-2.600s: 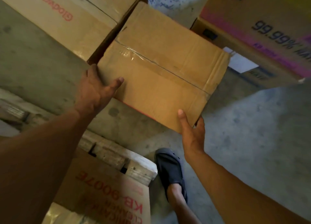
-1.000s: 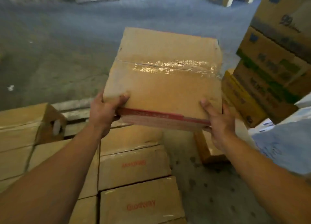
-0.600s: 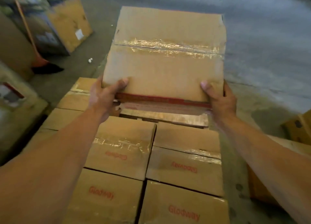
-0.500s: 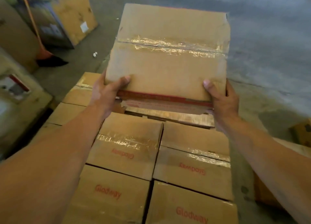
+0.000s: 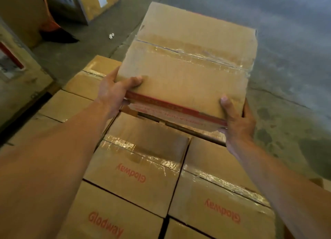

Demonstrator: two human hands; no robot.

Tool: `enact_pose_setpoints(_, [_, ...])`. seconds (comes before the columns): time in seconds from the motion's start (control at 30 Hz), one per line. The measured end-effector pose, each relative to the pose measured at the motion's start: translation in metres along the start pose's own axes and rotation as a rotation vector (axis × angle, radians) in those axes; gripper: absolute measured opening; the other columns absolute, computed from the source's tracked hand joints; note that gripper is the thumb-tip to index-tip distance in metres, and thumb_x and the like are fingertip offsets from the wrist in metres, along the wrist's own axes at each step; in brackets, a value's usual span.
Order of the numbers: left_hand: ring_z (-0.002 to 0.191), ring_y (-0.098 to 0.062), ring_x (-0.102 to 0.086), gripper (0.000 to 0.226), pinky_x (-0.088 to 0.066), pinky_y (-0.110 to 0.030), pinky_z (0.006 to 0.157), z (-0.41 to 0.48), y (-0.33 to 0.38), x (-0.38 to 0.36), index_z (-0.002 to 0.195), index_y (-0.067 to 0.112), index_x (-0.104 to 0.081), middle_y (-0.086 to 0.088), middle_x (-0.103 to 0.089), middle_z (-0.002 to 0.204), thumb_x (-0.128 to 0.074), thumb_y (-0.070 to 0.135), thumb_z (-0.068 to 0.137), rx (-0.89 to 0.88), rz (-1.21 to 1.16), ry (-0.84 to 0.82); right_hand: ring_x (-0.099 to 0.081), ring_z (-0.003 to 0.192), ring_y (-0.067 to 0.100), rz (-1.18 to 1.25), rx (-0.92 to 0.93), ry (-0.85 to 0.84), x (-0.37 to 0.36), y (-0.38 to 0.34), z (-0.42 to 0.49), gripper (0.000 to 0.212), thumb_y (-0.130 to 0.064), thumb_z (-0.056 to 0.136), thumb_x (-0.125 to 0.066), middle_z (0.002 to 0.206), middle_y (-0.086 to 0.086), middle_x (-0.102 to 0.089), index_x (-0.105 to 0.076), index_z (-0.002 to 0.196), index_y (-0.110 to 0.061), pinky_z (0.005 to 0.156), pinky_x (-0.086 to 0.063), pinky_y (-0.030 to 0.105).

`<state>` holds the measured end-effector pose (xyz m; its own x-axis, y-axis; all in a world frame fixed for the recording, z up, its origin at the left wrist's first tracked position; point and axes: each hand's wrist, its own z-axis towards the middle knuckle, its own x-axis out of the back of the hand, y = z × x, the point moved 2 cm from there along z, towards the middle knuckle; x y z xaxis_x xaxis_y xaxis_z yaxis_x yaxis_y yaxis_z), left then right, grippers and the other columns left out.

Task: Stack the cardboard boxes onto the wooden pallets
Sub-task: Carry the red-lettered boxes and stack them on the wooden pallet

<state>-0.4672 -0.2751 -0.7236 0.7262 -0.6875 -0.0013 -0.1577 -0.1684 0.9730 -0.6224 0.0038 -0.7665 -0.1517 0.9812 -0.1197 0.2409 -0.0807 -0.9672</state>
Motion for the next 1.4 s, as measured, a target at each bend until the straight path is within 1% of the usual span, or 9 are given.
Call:
enact_pose_setpoints(0.1, [0.105,-0.023,-0.066,0.045,-0.060,-0.049,0.081,0.021,-0.024,-0.005,0.125,0.031,-0.061,0.002,-0.068,0.113,-0.078,0.023,0.084,0.021,0.029,0.053,-0.072,0.103,0.019,-0.015,-0.007,0.008,-0.003,0.028,0.022,0.055,-0.045,0.074,-0.087,0.111,-0.010,-0.075,-0.067,0.124,-0.034,0.085,-0.059,0.056])
enact_pose_setpoints(0.2, [0.106,-0.024,-0.066,0.060,-0.060,-0.046,0.077,0.046,-0.047,-0.010,0.137,0.026,-0.056,0.001,-0.068,0.117,-0.080,0.025,0.083,0.041,0.042,0.077,-0.072,0.105,0.019,-0.019,-0.017,0.018,-0.008,0.053,0.044,0.062,-0.047,0.073,-0.088,0.112,-0.011,-0.075,-0.065,0.129,-0.034,0.086,-0.059,0.056])
enact_pose_setpoints(0.37, [0.106,-0.028,-0.069,0.069,-0.061,-0.057,0.077,0.086,-0.087,-0.004,0.133,0.026,-0.057,-0.001,-0.069,0.119,-0.086,0.032,0.071,0.028,0.141,0.117,-0.070,0.108,0.013,-0.087,-0.017,0.040,-0.021,0.096,0.066,0.076,-0.059,0.064,-0.087,0.112,-0.014,-0.074,-0.063,0.132,-0.034,0.093,-0.058,0.048])
enact_pose_setpoints(0.47, [0.107,-0.024,-0.067,0.063,-0.060,-0.046,0.086,0.105,-0.106,0.002,0.137,0.018,-0.053,0.000,-0.066,0.115,-0.083,0.020,0.081,0.022,0.255,0.122,-0.068,0.107,0.010,-0.147,-0.026,0.026,-0.030,0.121,0.072,0.069,-0.053,0.075,-0.083,0.114,-0.015,-0.072,-0.058,0.137,-0.034,0.095,-0.057,0.045])
enact_pose_setpoints(0.6, [0.106,-0.019,-0.061,0.063,-0.052,-0.025,0.082,0.125,-0.124,0.012,0.142,0.012,-0.048,-0.003,-0.060,0.118,-0.078,0.015,0.087,-0.008,0.443,0.099,-0.065,0.110,0.011,-0.285,-0.020,-0.032,-0.035,0.150,0.075,0.066,-0.050,0.084,-0.074,0.122,-0.012,-0.068,-0.052,0.144,-0.032,0.100,-0.054,0.039])
enact_pose_setpoints(0.83, [0.116,-0.025,-0.059,0.064,-0.049,-0.040,0.104,0.140,-0.145,0.028,0.142,0.013,-0.048,-0.006,-0.060,0.127,-0.078,0.025,0.087,0.037,0.594,0.089,-0.056,0.125,0.016,-0.423,-0.030,-0.058,-0.042,0.183,0.077,0.072,-0.050,0.087,-0.072,0.133,-0.009,-0.061,-0.046,0.151,-0.031,0.107,-0.047,0.037])
enact_pose_setpoints(1.03, [0.128,-0.039,-0.048,0.073,-0.041,-0.050,0.111,0.150,-0.157,0.035,0.145,0.019,-0.046,-0.015,-0.051,0.138,-0.077,0.047,0.084,0.116,0.870,0.104,-0.050,0.114,0.012,-0.579,-0.015,-0.090,-0.047,0.183,0.080,0.069,-0.049,0.092,-0.067,0.122,-0.013,-0.053,-0.040,0.153,-0.032,0.093,-0.041,0.031])
enact_pose_setpoints(1.23, [0.133,-0.042,-0.031,0.069,-0.037,-0.053,0.107,0.142,-0.168,0.030,0.140,0.019,-0.047,-0.020,-0.033,0.142,-0.078,0.044,0.084,0.169,1.239,0.101,-0.060,0.118,0.027,-0.880,-0.078,-0.184,-0.056,0.198,0.089,0.072,-0.059,0.082,-0.073,0.127,-0.003,-0.063,-0.048,0.140,-0.023,0.089,-0.049,0.038])
enact_pose_setpoints(1.4, [0.138,-0.041,-0.029,0.066,-0.034,-0.055,0.109,0.134,-0.182,0.030,0.143,0.031,-0.047,-0.018,-0.030,0.147,-0.076,0.045,0.086,0.239,1.198,0.131,-0.057,0.124,0.036,-1.027,-0.150,-0.182,-0.060,0.207,0.096,0.096,-0.073,0.074,-0.071,0.139,0.007,-0.059,-0.043,0.145,-0.016,0.096,-0.051,0.051])
